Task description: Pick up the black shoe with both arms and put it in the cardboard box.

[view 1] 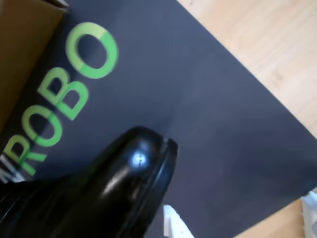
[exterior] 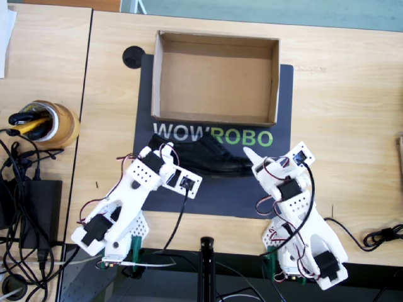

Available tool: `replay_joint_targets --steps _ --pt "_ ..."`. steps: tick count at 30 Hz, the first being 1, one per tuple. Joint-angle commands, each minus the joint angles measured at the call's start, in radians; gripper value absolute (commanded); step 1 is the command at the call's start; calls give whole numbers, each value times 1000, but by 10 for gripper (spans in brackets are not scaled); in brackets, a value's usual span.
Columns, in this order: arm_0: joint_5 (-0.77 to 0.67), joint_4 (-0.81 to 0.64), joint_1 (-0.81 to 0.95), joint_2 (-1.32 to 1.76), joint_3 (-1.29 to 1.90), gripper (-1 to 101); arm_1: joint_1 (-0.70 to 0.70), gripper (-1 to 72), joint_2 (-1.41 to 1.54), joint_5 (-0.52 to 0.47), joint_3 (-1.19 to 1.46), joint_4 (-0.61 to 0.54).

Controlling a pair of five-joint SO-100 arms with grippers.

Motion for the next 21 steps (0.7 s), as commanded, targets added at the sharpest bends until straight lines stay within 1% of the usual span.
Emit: replay_joint_targets --steps 1,6,8,9,13,15,16,17,19,21 --pt "-28 -25 18 -25 12 655 -15 532 -3 -6 23 -23" --pt "-49 -87 -3 -66 12 654 -6 527 -8 -9 58 -72" --pt "-48 -120 -26 -75 12 629 -6 494 -14 -5 71 -92" --pt "-44 -133 -38 -78 12 606 -6 466 -14 -2 80 -106" --pt "-40 -158 -74 -67 12 582 -5 342 -32 3 123 -164" --pt "-29 -161 -83 -46 12 562 -5 257 -49 3 129 -184" --pt "-25 -161 -86 -34 12 551 -5 228 -58 3 127 -189" --pt "-17 -164 -87 -20 12 527 -5 196 -66 3 124 -195" --pt "18 -169 -91 0 6 426 -5 116 -67 6 118 -198" --pt "54 -169 -94 15 -3 325 -2 73 -63 9 104 -196"
